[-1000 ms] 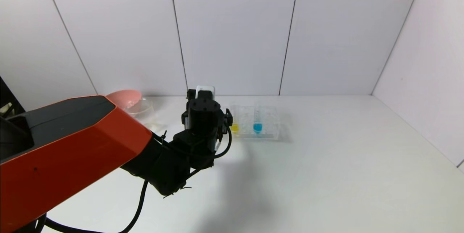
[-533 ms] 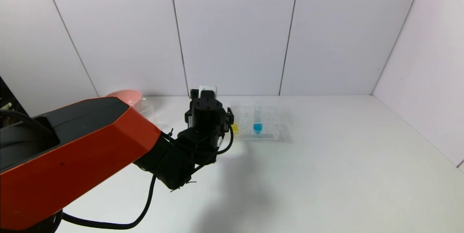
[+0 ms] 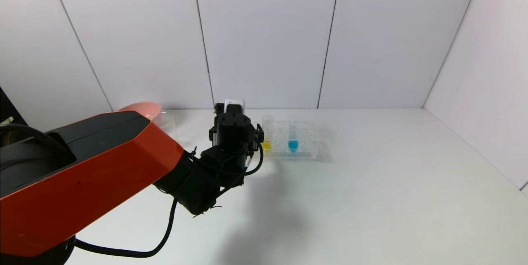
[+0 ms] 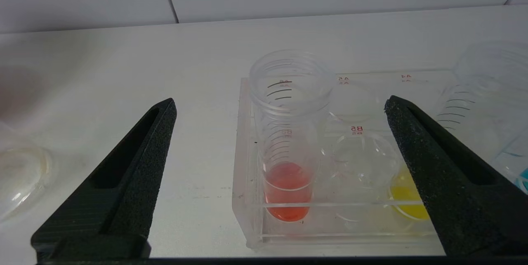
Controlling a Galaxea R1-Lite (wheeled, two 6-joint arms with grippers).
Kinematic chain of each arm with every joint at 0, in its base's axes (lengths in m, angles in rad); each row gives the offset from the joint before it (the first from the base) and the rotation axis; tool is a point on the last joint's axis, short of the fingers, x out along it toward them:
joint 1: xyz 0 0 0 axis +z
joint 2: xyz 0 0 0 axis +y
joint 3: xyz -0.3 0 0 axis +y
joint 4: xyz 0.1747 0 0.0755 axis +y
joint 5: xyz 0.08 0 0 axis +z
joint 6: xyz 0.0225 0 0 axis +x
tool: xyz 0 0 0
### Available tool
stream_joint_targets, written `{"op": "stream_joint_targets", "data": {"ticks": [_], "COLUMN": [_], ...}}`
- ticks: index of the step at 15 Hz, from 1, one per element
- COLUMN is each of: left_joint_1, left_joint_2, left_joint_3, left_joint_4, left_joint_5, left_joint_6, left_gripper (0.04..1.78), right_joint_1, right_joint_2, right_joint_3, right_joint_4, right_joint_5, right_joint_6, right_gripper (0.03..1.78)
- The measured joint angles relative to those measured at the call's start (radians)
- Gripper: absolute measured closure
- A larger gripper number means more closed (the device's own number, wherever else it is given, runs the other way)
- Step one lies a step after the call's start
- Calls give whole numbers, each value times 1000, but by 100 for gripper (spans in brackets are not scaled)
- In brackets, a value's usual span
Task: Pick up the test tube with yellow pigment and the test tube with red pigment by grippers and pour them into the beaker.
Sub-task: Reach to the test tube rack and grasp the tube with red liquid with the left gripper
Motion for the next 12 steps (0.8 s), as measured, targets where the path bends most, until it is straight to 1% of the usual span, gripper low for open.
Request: {"op": "stream_joint_targets", "data": {"ticks": [3,5,7,8,11,12], "left_joint_1": [2,2,2,2,3,2], "left_joint_2": [5,10,16,19,23,23], "left_joint_3": [1,1,-2,-3,-5,-6], "left_joint_4": [-1,-1,-3,-3,-3,-3], "left_joint_5": [1,0,0,1,1,1], "left_joint_6": [0,0,-1,-1,0,0], "left_gripper": [8,20,44,59,118,131], "right_joint_1": [0,0,0,0,0,0], "right_joint_2": [0,0,0,0,0,0], "right_joint_3": [0,0,0,0,0,0], "right_joint_4": [0,0,0,0,0,0], "right_joint_5": [0,0,0,0,0,0], "right_joint_6": [0,0,0,0,0,0], "right_gripper": [10,10,10,10,10,10]}}
